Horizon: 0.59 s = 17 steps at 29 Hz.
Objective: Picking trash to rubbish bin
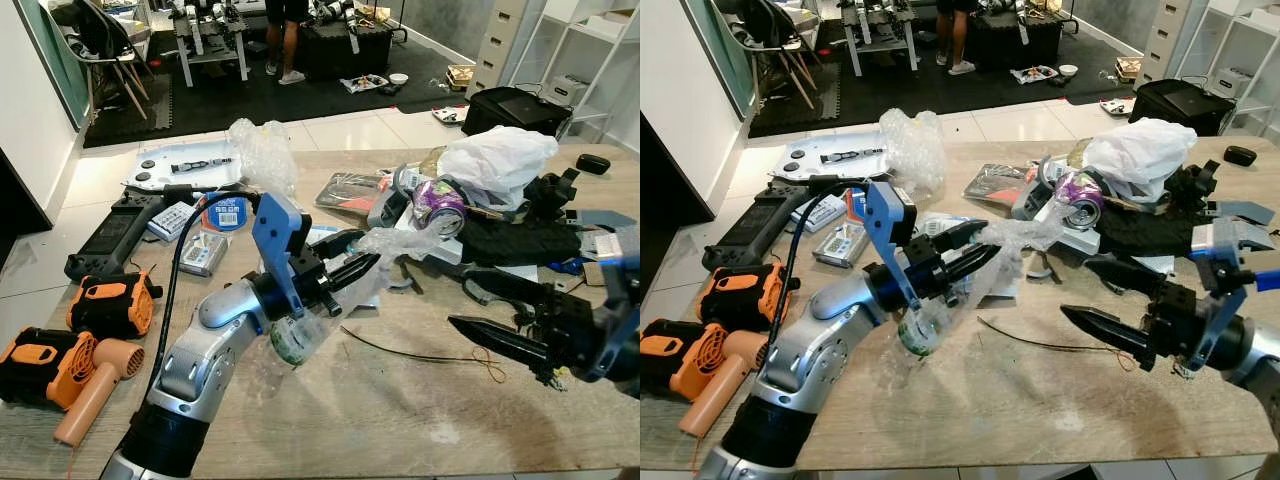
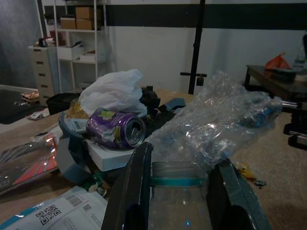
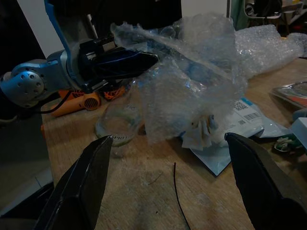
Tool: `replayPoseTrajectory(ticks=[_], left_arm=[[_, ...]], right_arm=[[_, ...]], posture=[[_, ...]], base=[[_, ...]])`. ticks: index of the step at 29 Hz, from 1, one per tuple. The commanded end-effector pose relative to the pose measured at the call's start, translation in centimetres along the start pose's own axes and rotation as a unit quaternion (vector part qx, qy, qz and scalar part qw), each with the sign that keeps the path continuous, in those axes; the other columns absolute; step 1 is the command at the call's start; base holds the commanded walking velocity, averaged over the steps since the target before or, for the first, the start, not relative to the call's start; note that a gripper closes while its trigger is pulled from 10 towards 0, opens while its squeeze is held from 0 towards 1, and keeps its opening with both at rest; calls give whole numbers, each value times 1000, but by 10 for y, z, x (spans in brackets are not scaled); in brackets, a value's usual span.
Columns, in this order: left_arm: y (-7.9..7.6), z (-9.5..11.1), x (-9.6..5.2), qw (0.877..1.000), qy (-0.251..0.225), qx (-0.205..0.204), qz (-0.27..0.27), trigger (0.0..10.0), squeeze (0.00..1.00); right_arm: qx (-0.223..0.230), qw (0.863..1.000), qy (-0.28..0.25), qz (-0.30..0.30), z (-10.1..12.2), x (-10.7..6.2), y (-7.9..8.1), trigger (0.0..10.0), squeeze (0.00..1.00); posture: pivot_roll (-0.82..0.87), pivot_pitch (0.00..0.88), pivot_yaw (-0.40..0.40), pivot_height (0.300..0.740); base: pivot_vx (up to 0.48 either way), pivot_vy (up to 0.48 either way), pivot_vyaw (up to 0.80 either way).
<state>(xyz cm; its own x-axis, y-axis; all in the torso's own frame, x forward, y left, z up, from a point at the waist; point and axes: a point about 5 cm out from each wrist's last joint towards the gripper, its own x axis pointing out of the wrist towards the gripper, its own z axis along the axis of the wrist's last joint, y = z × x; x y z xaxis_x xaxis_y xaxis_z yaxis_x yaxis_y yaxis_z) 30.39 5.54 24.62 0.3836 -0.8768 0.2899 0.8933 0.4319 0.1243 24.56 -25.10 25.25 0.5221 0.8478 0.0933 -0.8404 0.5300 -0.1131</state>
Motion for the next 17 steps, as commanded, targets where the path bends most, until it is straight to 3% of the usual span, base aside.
replayPoseTrajectory(ticks=[1,7,8,17], left_arm=[[-2,1,-7,1000,-2,-7,-16,10000,0],[-16,15,-15,995,-36,-21,-89,10000,0],[-18,19,-17,994,-42,-22,-102,10000,0],[-26,24,-22,988,-50,-30,-140,10000,0]], right_arm=[[-5,1000,8,1,-3,1,0,10000,1000],[-4,1000,7,14,-16,16,3,10000,1000],[-3,1000,2,21,-16,18,4,10000,0],[-8,998,-23,51,-11,31,9,10000,0]], posture=[[-156,188,47,740],[-153,188,47,740],[-150,187,47,740],[-152,186,47,740]], base=[[0,0,0],[0,0,0],[0,0,0],[0,0,0]])
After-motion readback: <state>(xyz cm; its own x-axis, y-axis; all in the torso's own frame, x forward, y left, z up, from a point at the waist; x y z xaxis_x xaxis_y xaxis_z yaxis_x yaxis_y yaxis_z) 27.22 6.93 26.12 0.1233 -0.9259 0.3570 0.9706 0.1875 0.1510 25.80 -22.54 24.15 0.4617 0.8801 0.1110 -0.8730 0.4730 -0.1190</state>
